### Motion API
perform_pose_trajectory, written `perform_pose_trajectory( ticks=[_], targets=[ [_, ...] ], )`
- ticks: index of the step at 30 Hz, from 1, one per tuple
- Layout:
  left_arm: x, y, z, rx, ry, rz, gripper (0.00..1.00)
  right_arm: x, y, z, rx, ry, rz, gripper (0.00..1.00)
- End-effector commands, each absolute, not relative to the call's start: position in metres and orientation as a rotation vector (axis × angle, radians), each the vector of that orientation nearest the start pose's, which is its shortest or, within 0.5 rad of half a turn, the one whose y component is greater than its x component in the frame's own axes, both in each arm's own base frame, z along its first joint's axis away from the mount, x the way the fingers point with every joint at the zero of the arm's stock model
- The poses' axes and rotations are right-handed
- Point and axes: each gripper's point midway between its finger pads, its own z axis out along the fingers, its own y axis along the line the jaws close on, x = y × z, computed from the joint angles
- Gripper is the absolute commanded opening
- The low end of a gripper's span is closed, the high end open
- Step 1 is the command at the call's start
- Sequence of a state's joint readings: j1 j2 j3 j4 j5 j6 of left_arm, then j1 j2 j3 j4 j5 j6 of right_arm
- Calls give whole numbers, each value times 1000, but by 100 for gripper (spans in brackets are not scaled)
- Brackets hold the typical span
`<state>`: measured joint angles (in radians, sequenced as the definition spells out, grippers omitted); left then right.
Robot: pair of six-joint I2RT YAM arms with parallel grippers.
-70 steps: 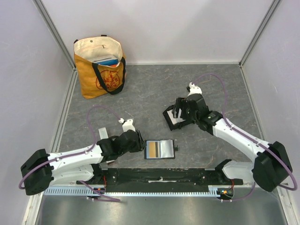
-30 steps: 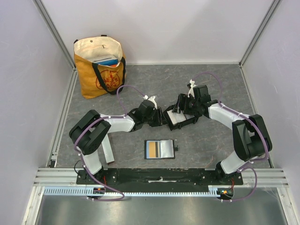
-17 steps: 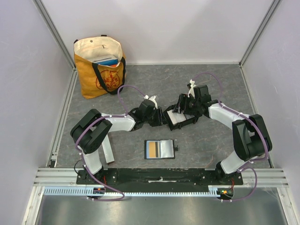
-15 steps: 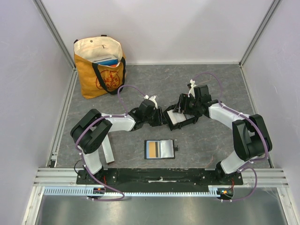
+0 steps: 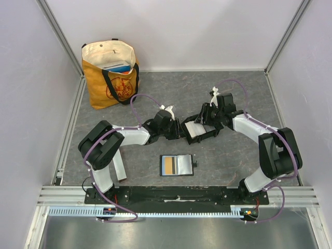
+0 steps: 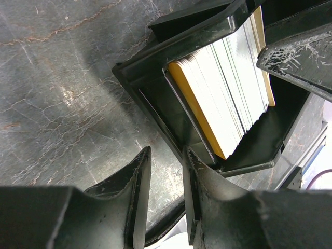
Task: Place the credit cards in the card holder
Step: Pick up the credit card from the storage box.
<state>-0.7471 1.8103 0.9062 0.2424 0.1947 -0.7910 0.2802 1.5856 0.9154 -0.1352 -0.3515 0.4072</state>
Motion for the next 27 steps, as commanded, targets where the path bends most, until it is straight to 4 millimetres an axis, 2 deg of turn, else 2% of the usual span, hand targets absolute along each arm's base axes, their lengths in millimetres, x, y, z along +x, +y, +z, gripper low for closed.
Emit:
perform_pose_trajectory(
  ticks=[1,5,10,11,14,16,20,22,27],
  targets=[
    [301,-366,58,79,2376,-1052,36,358,183,98,-38,2377,775,54],
    [300,-367,58,81,2377,-1055,35,362,178,96,-24,2376,742,61],
    [300,-366,59,81,2377,-1055,34,364,181,95,-40,2378,759,61],
    [300,-367,59,81,2375,-1056,35,365,181,95,-40,2378,757,63],
    [300,-367,59,83,2376,-1059,34,366,176,90,-25,2387,723,81],
    [299,-367,59,85,2376,-1060,34,366,174,88,-22,2393,710,85],
    [299,-368,59,84,2377,-1060,34,363,181,84,-44,2409,765,87],
    [300,-368,60,85,2376,-1063,34,359,186,81,-60,2423,808,85],
    [300,-369,59,84,2380,-1065,33,352,195,87,-89,2417,886,79]
  ],
)
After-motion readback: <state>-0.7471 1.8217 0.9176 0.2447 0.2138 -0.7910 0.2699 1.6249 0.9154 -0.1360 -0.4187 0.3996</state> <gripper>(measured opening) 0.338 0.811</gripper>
